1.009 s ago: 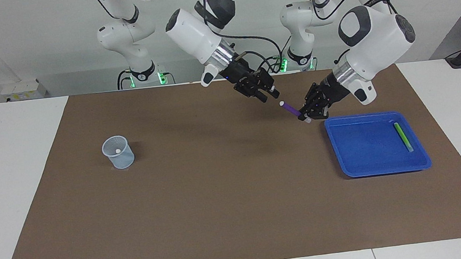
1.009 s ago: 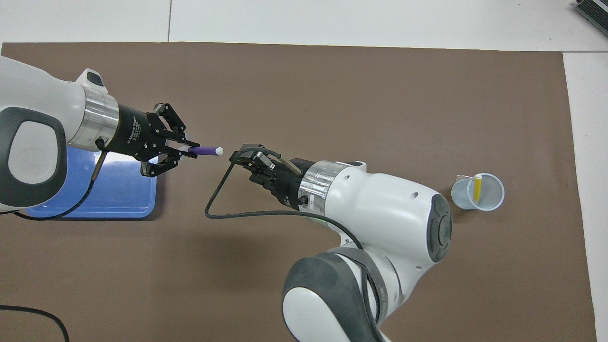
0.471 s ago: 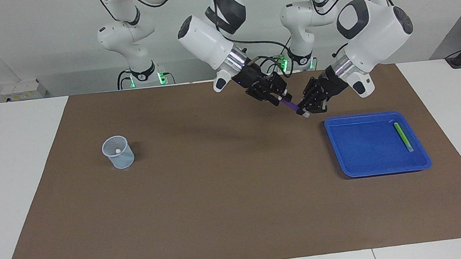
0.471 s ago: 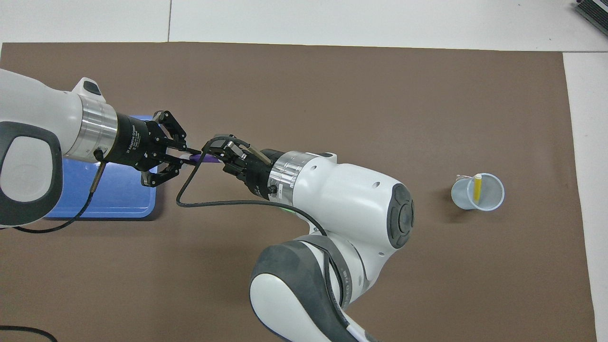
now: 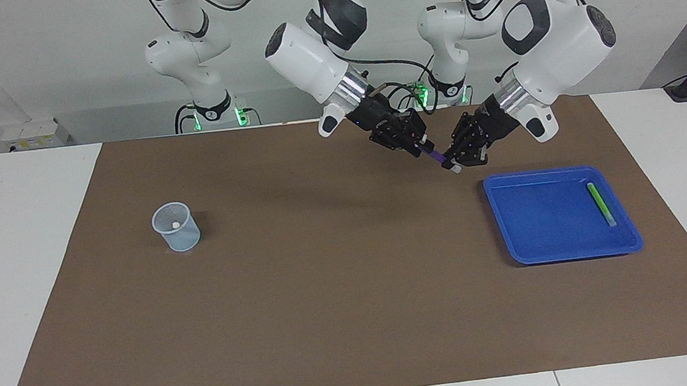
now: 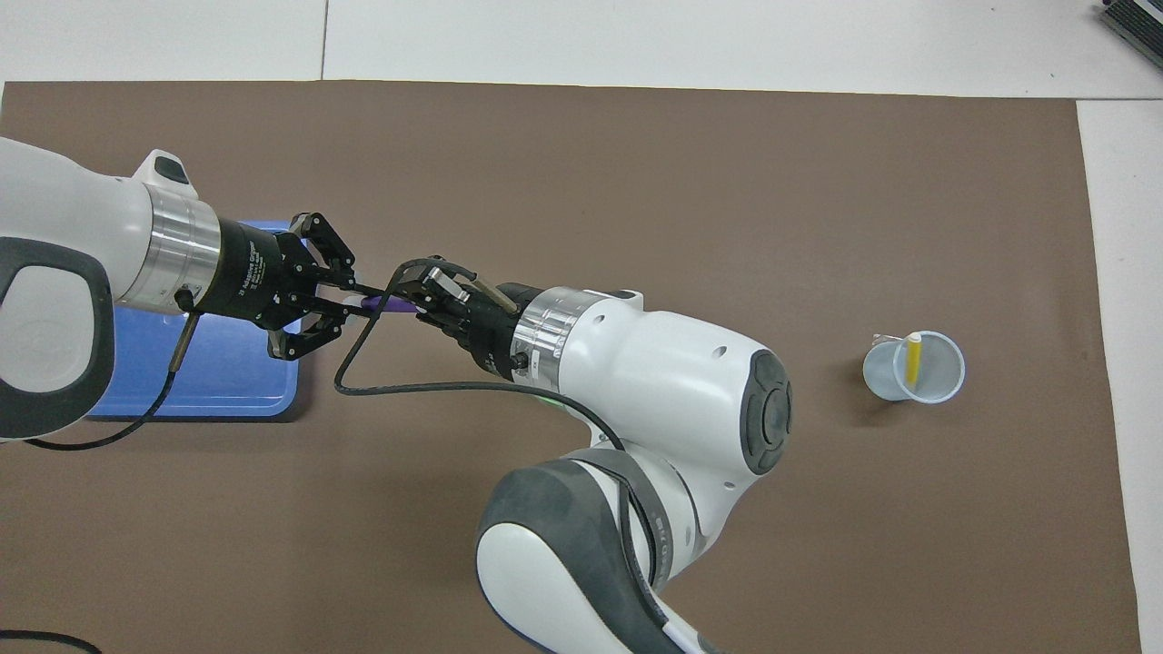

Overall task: Transfer and insert pens with both arms
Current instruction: 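Lift the purple pen toward the right gripper and grasp it there, then open the left gripper while the right gripper pulls the purple pen away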

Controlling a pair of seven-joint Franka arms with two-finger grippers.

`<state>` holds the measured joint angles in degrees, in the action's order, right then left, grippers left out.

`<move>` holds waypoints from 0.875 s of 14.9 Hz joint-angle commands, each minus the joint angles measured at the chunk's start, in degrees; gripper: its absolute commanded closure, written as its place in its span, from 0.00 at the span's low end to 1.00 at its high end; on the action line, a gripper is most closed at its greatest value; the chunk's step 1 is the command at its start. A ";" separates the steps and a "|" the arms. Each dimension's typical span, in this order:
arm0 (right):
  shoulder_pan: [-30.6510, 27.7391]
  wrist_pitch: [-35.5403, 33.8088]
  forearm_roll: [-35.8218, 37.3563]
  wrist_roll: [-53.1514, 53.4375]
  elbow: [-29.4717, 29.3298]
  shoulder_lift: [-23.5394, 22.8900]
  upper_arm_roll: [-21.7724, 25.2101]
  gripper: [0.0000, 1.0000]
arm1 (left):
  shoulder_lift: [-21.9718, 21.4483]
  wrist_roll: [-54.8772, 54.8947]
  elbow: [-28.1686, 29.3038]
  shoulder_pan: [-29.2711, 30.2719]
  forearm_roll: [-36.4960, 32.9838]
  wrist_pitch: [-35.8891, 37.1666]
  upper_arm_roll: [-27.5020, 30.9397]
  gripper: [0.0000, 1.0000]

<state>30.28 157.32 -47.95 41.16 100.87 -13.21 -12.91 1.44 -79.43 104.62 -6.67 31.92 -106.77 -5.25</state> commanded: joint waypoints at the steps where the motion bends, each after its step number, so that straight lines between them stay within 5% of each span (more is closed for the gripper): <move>1: 0.65 0.62 -0.48 -0.29 -0.85 -0.68 -0.10 0.57 | -2.23 -0.90 1.99 -0.45 1.13 -0.37 0.50 1.00; 3: 0.83 0.62 -0.48 -0.29 -0.85 -0.68 -0.01 0.66 | -2.23 -0.99 1.99 -0.45 1.13 -0.46 0.50 1.00; 7: 0.83 0.62 -0.48 -0.29 -0.59 -0.77 -0.10 1.00 | -2.41 -0.99 2.08 -0.45 1.13 -0.37 0.50 1.00; 13: 0.48 0.54 -0.48 -0.29 -0.59 -0.86 -0.01 1.00 | -2.58 -0.64 2.34 -0.54 1.04 -0.46 0.59 1.00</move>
<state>31.02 157.26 -47.92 41.16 100.91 -13.32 -12.87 0.88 -79.73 104.91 -6.66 31.91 -106.89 -5.12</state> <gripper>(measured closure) 0.806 0.833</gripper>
